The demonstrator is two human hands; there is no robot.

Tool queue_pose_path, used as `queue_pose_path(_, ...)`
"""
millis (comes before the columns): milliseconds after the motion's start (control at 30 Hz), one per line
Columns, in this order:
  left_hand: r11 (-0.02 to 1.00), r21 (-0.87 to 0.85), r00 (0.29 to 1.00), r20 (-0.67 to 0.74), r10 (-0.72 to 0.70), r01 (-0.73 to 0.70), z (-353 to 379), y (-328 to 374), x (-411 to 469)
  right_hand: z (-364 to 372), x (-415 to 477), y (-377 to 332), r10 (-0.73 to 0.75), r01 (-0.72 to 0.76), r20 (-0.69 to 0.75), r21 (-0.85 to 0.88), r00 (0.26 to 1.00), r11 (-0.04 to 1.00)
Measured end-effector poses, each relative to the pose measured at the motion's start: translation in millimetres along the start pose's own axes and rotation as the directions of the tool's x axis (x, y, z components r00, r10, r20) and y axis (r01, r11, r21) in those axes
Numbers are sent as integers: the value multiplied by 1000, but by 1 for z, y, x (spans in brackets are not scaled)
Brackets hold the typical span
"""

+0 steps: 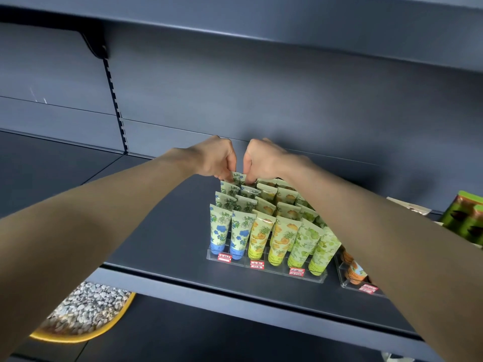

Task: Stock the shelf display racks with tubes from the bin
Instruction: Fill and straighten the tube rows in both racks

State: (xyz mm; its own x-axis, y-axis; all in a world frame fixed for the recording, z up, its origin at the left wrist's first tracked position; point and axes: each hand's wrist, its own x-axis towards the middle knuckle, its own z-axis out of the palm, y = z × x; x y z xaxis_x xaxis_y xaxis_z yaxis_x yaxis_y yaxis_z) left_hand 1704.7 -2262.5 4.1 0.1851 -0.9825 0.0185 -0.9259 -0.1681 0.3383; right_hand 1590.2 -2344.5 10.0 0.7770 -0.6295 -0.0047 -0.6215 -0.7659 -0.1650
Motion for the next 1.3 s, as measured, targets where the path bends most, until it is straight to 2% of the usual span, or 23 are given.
queue_pose_path(667,1000,-7,1000,-6,-5,5,0,1,1,-3,-4,2,-16,16,0,-4,1000,1000)
queue_pose_path(1067,1000,-20,997,73,0,1,-7,0,-1,-3,-1,2,-21,21,16,0,1000,1000)
queue_pose_path(1300,999,-24,999,28,-34,35,-16,1,-7,-14,-5,-1,-27,27,-2,12,1000,1000)
